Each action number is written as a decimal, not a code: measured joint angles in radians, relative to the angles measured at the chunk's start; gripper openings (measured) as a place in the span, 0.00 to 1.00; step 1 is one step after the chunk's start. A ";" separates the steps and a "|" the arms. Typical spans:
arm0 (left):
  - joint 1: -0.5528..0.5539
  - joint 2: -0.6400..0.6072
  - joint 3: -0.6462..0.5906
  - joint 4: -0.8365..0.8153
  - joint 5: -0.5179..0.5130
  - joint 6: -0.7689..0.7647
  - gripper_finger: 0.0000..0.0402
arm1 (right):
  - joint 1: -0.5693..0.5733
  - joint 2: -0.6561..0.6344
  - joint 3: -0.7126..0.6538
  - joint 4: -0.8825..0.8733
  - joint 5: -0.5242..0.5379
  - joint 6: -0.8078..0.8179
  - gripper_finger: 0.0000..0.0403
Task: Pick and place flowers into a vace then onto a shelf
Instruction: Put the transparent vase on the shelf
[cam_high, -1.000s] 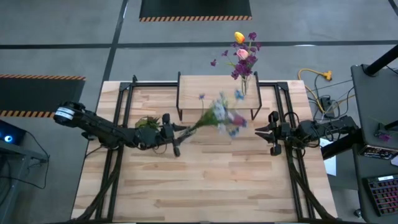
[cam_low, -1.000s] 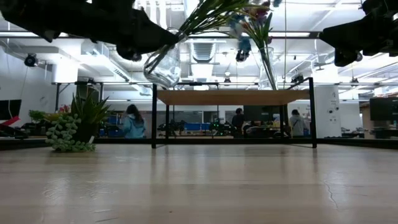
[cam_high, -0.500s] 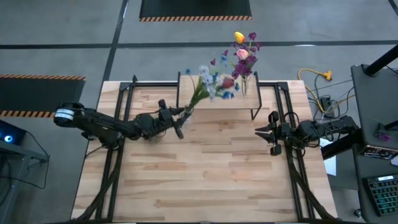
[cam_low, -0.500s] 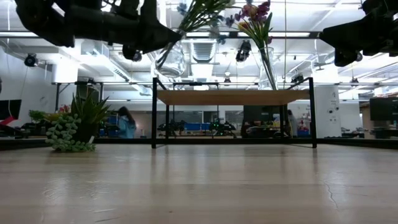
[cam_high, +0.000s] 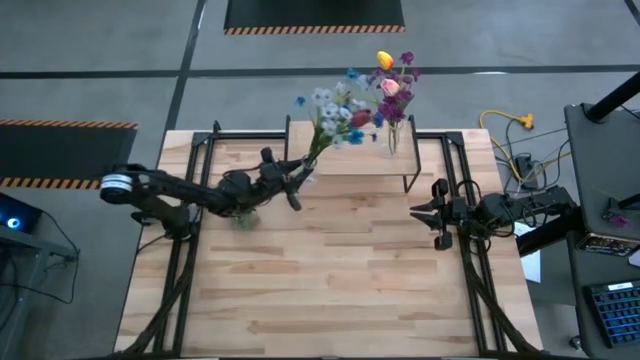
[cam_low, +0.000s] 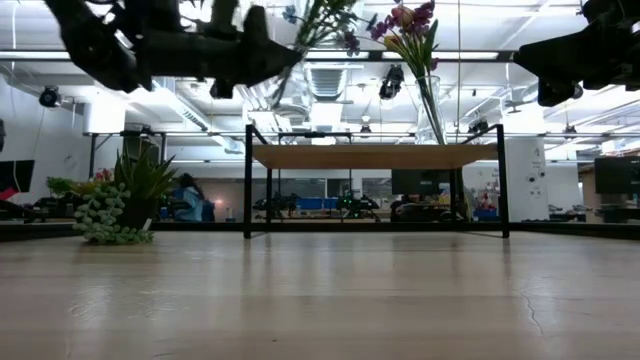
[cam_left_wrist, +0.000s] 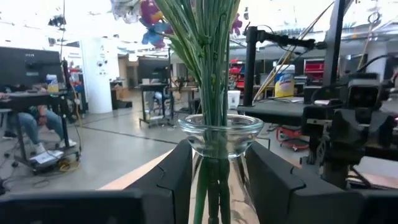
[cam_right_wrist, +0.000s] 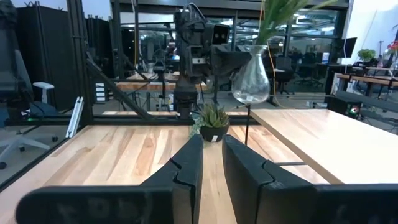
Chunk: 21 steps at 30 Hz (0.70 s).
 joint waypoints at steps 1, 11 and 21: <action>0.006 0.025 0.013 0.013 0.003 0.010 0.27 | 0.000 0.000 0.000 0.000 0.000 0.000 0.13; 0.037 0.212 0.186 0.068 0.008 0.110 0.27 | 0.000 0.000 0.000 0.000 0.000 0.009 0.13; 0.092 0.294 0.252 0.065 -0.138 0.027 0.28 | 0.000 0.000 0.000 0.000 0.000 -0.001 0.13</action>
